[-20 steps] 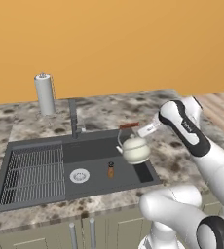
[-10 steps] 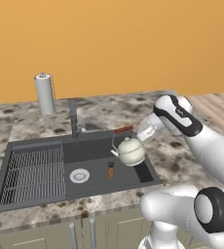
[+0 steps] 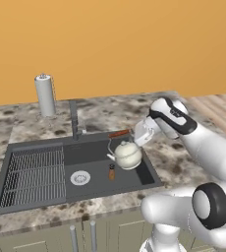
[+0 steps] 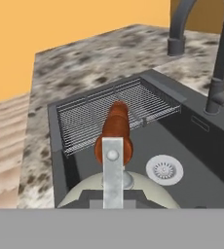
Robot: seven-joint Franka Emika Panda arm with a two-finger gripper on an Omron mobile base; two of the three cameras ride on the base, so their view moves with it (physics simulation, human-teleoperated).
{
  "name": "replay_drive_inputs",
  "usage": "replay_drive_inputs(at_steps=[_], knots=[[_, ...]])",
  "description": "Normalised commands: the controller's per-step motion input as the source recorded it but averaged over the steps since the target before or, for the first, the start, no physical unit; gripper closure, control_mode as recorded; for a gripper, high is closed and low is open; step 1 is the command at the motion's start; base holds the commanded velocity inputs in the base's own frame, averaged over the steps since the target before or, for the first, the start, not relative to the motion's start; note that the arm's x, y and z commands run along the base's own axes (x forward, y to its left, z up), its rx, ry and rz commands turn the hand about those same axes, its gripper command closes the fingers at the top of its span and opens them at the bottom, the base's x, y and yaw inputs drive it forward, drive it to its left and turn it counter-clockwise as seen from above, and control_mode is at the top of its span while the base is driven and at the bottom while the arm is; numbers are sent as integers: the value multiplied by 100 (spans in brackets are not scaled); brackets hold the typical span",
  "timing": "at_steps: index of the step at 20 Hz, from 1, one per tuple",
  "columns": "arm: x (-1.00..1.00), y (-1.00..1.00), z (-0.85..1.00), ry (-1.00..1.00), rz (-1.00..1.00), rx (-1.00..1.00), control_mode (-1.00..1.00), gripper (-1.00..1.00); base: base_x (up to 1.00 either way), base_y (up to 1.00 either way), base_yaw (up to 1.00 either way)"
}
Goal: Open the cabinet, pick the kettle from the cabinet, and place it in the sink.
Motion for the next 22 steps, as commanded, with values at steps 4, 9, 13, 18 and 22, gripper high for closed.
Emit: replay_drive_inputs(at_steps=[4,9,13,18,22], knots=[[0,21,-18,-9,-1,0,-100,100,0,0,0],[0,19,-17,-9,0,0,-100,100,0,0,0],[1,17,-20,-6,0,0,-100,100,0,0,0],[9,13,-20,0,3,0,-100,100,0,0,0],[11,13,-19,0,8,0,-100,100,0,0,0]])
